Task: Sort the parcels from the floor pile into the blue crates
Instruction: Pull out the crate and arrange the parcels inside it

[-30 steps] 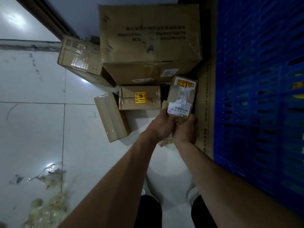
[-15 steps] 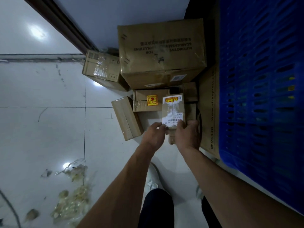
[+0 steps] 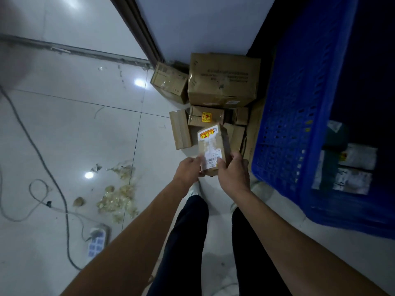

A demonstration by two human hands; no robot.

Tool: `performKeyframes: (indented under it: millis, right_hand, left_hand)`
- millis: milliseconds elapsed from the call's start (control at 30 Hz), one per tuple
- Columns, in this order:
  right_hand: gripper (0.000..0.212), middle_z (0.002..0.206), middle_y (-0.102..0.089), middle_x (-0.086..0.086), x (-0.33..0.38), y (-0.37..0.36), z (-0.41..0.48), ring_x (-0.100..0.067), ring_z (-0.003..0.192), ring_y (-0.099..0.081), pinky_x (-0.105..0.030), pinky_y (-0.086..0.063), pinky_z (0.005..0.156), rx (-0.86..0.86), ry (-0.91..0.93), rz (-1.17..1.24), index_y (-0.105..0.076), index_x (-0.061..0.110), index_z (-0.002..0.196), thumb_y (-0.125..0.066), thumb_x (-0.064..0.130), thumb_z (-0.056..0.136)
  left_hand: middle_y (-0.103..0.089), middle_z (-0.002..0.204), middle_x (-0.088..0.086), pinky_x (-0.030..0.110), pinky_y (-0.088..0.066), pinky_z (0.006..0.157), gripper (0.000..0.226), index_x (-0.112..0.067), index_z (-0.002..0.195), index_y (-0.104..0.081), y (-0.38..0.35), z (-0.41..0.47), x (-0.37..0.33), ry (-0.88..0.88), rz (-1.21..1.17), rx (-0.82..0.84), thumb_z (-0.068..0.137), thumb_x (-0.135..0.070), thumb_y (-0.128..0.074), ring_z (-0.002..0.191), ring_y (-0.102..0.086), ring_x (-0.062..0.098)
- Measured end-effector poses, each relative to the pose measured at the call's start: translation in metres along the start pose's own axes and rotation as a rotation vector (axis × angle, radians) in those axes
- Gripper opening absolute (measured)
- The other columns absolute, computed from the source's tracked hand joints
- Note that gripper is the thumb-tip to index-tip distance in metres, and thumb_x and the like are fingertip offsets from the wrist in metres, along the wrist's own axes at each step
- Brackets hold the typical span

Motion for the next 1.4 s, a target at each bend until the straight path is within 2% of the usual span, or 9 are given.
performKeyframes:
  millis: [100, 267, 367, 500, 667, 800, 1000, 1167, 1400]
  right_hand:
    - [0.048, 0.135, -0.047, -0.012, 0.024, 0.03, -0.045, -0.03, 0.119, -0.054, -0.036, -0.045, 0.096, 0.055, 0.057, 0.032, -0.045, 0.016, 0.142, -0.054, 0.04, 0.101]
    - [0.043, 0.129, -0.058, -0.004, 0.069, 0.096, -0.11, -0.017, 0.105, -0.059, -0.03, -0.05, 0.08, 0.093, 0.135, 0.164, -0.051, 0.017, 0.138, -0.059, 0.036, 0.1]
    - [0.04, 0.124, -0.061, -0.002, 0.09, 0.134, -0.141, -0.011, 0.098, -0.058, -0.018, -0.043, 0.066, 0.118, 0.154, 0.235, -0.053, 0.015, 0.139, -0.058, 0.03, 0.102]
    - [0.037, 0.118, -0.063, 0.003, 0.115, 0.176, -0.178, -0.007, 0.096, -0.061, -0.024, -0.05, 0.07, 0.165, 0.202, 0.269, -0.058, 0.021, 0.135, -0.06, 0.033, 0.101]
    - [0.022, 0.11, -0.07, 0.005, 0.135, 0.231, -0.212, -0.012, 0.101, -0.065, -0.037, -0.054, 0.093, 0.159, 0.246, 0.373, -0.068, 0.025, 0.12, -0.061, 0.033, 0.1]
    - [0.023, 0.111, -0.069, 0.004, 0.125, 0.27, -0.225, -0.009, 0.096, -0.062, -0.033, -0.055, 0.084, 0.076, 0.234, 0.502, -0.066, 0.029, 0.122, -0.057, 0.036, 0.102]
    - [0.037, 0.116, -0.073, -0.006, 0.086, 0.293, -0.24, -0.024, 0.106, -0.071, -0.04, -0.056, 0.089, -0.012, 0.143, 0.758, -0.064, 0.024, 0.123, -0.055, 0.052, 0.099]
    - [0.042, 0.112, -0.074, -0.012, 0.071, 0.299, -0.245, -0.023, 0.096, -0.071, -0.036, -0.056, 0.08, 0.017, 0.131, 0.802, -0.063, 0.021, 0.127, -0.051, 0.051, 0.102]
    - [0.036, 0.12, -0.068, 0.0, 0.022, 0.344, -0.212, -0.017, 0.1, -0.07, -0.046, -0.056, 0.096, -0.06, 0.119, 0.726, -0.056, 0.025, 0.136, -0.05, 0.04, 0.104]
  left_hand:
    - [-0.073, 0.107, 0.009, 0.042, -0.056, 0.094, 0.039, -0.007, 0.117, -0.064, 0.02, -0.055, -0.019, -0.005, -0.05, -0.018, 0.1, -0.041, -0.053, 0.091, -0.071, 0.023]
    - [-0.072, 0.091, 0.004, 0.043, -0.052, 0.097, 0.027, -0.018, 0.093, -0.064, 0.036, -0.154, -0.077, -0.051, -0.092, 0.017, 0.103, -0.039, -0.05, 0.085, -0.068, 0.021]
    - [-0.073, 0.105, 0.007, 0.047, -0.052, 0.102, 0.027, -0.02, 0.101, -0.064, 0.04, -0.198, -0.112, -0.116, -0.116, 0.047, 0.099, -0.045, -0.054, 0.101, -0.069, 0.026]
    - [-0.072, 0.11, 0.008, 0.045, -0.057, 0.095, 0.036, -0.016, 0.115, -0.063, 0.048, -0.244, -0.144, -0.19, -0.217, 0.033, 0.096, -0.046, -0.061, 0.104, -0.069, 0.028]
    - [-0.072, 0.11, 0.007, 0.036, -0.061, 0.063, 0.047, -0.018, 0.123, -0.059, 0.05, -0.285, -0.177, -0.314, -0.312, 0.076, 0.09, -0.05, -0.068, 0.084, -0.074, 0.024]
    - [-0.061, 0.07, 0.004, 0.033, -0.058, 0.057, 0.043, -0.008, 0.11, -0.063, 0.042, -0.305, -0.204, -0.363, -0.309, 0.138, 0.087, -0.043, -0.071, 0.05, -0.058, 0.015]
    - [-0.057, 0.054, 0.005, 0.057, -0.058, 0.088, 0.036, -0.002, 0.101, -0.065, 0.009, -0.319, -0.229, -0.422, -0.346, 0.261, 0.09, -0.036, -0.07, 0.046, -0.056, 0.017]
    - [-0.076, 0.098, 0.016, 0.045, -0.063, 0.075, 0.07, -0.01, 0.123, -0.058, -0.007, -0.318, -0.237, -0.452, -0.28, 0.172, 0.072, -0.051, -0.082, 0.08, -0.077, 0.03]
    - [-0.071, 0.114, 0.007, 0.037, -0.06, 0.073, 0.052, -0.021, 0.131, -0.055, -0.075, -0.326, -0.235, -0.515, -0.011, 0.205, 0.088, -0.046, -0.072, 0.089, -0.076, 0.026]
Point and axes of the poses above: each hand's wrist, its own z-axis towards the middle knuckle, its own y-axis out of the back of the hand, x = y × z, the point moved 10 cm from there along z, towards the middle knuckle
